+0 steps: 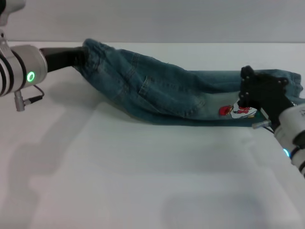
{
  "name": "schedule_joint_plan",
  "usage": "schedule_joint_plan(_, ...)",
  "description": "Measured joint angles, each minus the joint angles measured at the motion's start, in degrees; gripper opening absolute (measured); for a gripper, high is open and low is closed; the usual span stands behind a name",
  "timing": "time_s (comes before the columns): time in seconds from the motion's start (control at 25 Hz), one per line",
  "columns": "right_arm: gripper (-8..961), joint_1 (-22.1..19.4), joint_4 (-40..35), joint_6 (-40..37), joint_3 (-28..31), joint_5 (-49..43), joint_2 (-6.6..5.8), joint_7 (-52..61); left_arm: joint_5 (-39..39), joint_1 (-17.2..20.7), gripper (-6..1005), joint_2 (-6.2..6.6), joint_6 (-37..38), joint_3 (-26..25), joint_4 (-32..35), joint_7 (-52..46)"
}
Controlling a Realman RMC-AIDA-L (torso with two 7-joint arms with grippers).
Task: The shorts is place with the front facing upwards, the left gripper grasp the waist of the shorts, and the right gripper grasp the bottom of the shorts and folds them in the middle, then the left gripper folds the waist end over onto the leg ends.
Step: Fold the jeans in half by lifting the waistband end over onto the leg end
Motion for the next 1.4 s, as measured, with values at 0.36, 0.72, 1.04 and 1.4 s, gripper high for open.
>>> schedule_joint_plan(0.36,35,7.7,-7.7,0.1,-1.9,3.9,0.11,1.8,0.0,1.8,56,0.0,-3.6,1.0,-8.8,-1.1)
schedule_joint_plan(0.72,39,15.6,-14.6,0.2,-5.5,4.0,0.23,9.9,0.0,1.4,56,0.0,-5.9,2.7,-12.8,-1.7)
schedule_joint_plan(1.04,42,18.4,-15.7,0.3,-9.1,4.0,0.28,14.4,0.0,1.1,56,0.0,-6.0,4.3,-14.7,-1.7)
schedule_joint_plan(1.4,46,22.6,-15.6,3.7,-15.0,3.9,0.43,20.1,0.0,0.4,56,0.03,-6.1,4.5,-17.4,-1.2)
